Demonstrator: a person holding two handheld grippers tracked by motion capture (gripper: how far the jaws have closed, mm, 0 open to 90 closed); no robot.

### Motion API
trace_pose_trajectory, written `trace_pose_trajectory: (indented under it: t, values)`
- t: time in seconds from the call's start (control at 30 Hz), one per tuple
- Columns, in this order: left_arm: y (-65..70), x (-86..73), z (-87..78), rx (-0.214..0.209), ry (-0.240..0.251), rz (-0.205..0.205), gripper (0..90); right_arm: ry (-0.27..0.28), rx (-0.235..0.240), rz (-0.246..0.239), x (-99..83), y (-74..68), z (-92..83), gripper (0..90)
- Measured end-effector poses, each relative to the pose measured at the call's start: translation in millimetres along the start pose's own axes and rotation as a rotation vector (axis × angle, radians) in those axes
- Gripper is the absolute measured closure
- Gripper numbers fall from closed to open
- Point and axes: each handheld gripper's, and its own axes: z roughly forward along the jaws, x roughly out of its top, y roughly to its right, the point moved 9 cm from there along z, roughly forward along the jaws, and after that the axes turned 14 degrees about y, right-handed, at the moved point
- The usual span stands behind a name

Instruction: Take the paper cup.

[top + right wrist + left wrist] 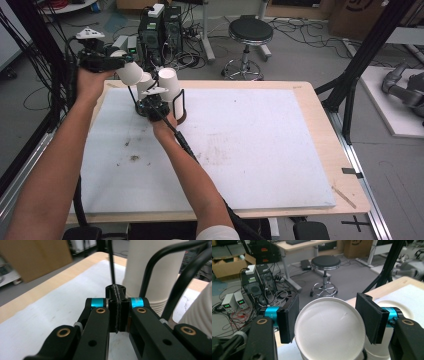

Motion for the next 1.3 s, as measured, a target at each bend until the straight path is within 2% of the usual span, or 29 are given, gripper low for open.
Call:
trace_pose_trajectory:
  t: [0.13, 0.23, 0.37, 0.53, 0.63, 0.73, 0.93, 1.0, 1.1, 1.2, 1.3]
  values:
    - [4.1, 8.5, -19.6, -0.018, 0.013, -0.011, 37.2, 0.008, 0.074, -0.003, 5.7, 0.0, -18.6, 88.9]
    - [9.0, 7.1, -29.5, -0.034, 0.006, -0.010, 37.2, 0.015, 0.130, -0.005, 10.7, 0.0, -34.0, 84.8]
    - [18.8, 0.0, -40.0, -0.052, 0.002, -0.006, 37.2, 0.040, 0.194, -0.019, 16.5, 2.0, -57.5, 76.5]
    - [31.9, -19.5, -51.1, -0.081, 0.000, -0.037, 37.2, 0.018, 0.250, -0.042, 17.5, 14.0, -84.6, 66.4]
    - [44.1, -31.2, -57.0, -0.112, 0.007, -0.055, 37.2, 0.040, 0.247, -0.039, 16.4, 26.8, -102.6, 60.4]
    - [58.8, -39.8, -63.2, -0.135, 0.011, -0.040, 37.1, 0.043, 0.237, -0.047, 10.9, 41.4, -120.7, 52.9]
    - [88.7, -52.7, -67.9, -0.177, 0.032, -0.041, 37.1, 0.053, 0.210, -0.061, 1.9, 72.7, -159.0, 41.6]
    - [95.8, -57.2, -67.3, -0.183, 0.039, -0.045, 37.1, 0.053, 0.201, -0.071, -0.8, 84.2, -170.0, 38.3]
    - [105.6, -65.2, -65.3, -0.192, 0.046, -0.042, 37.0, 0.048, 0.181, -0.060, -4.0, 99.9, -184.9, 31.9]
    - [114.3, -70.0, -64.9, -0.213, 0.051, -0.039, 37.1, 0.041, 0.154, -0.070, -7.3, 114.1, -198.3, 29.6]
    - [123.8, -73.3, -66.4, -0.235, 0.054, -0.038, 37.1, 0.039, 0.150, -0.082, -10.5, 125.4, -210.0, 27.1]
